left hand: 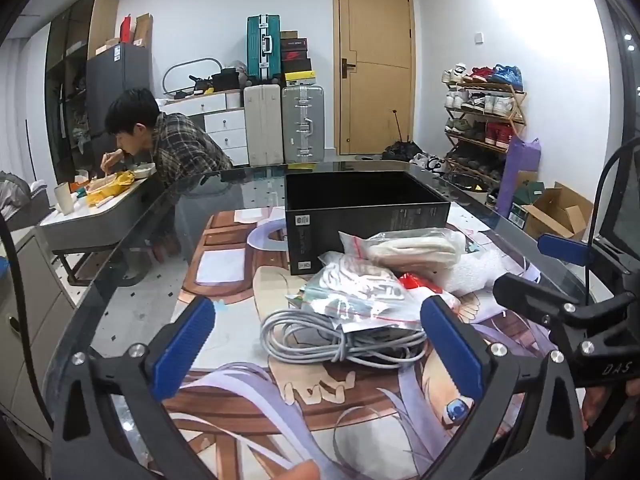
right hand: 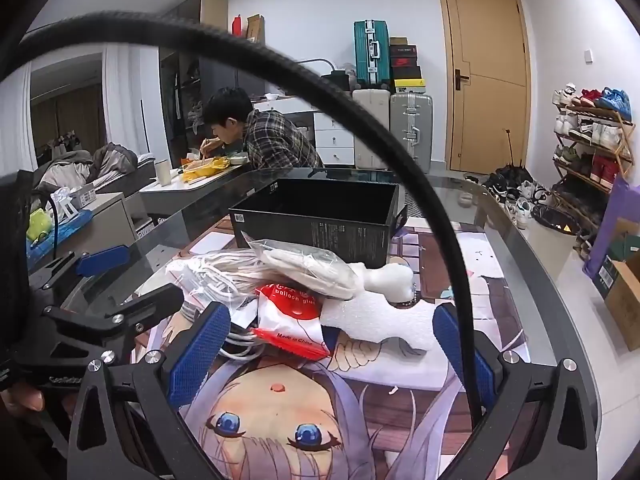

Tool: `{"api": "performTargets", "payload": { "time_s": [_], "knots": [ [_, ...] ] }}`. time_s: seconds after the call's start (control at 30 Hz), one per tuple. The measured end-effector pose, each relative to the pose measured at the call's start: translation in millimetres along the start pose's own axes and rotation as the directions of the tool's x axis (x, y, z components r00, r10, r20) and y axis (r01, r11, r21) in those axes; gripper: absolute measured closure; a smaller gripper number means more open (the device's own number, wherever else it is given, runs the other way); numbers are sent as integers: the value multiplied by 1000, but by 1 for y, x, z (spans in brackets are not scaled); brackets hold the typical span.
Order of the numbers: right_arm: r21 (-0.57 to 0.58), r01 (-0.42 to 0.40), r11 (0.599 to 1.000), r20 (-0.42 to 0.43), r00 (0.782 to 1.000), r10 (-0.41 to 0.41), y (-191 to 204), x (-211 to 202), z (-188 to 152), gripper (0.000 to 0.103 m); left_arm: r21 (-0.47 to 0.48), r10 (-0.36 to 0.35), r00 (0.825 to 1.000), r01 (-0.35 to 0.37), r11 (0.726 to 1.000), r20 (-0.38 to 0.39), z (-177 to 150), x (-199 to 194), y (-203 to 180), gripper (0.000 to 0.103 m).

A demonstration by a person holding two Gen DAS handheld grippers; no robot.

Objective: Organize soft objects
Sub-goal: 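Move left tool toward the clear bag of white cable while right tool approaches the white foam block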

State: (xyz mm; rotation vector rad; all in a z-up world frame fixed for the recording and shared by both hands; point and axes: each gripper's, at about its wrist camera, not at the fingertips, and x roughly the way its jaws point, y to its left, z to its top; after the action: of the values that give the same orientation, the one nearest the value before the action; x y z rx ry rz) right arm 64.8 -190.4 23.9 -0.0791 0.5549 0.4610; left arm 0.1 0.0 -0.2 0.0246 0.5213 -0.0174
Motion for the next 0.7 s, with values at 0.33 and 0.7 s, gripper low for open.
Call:
{"api": "performTargets", "payload": {
  "time_s": [0.33,0.7],
  "knots": [
    [50,-13,999,4,1000,13,-3,-5,-2,0,-61,7,1000,-8,998,-18,0,7,5,0],
    [39,-21,999,-18,1000,22,-8,-1,-6,0,-81,19,1000,-18,997,6,-3,6,15,0]
  ]
}}
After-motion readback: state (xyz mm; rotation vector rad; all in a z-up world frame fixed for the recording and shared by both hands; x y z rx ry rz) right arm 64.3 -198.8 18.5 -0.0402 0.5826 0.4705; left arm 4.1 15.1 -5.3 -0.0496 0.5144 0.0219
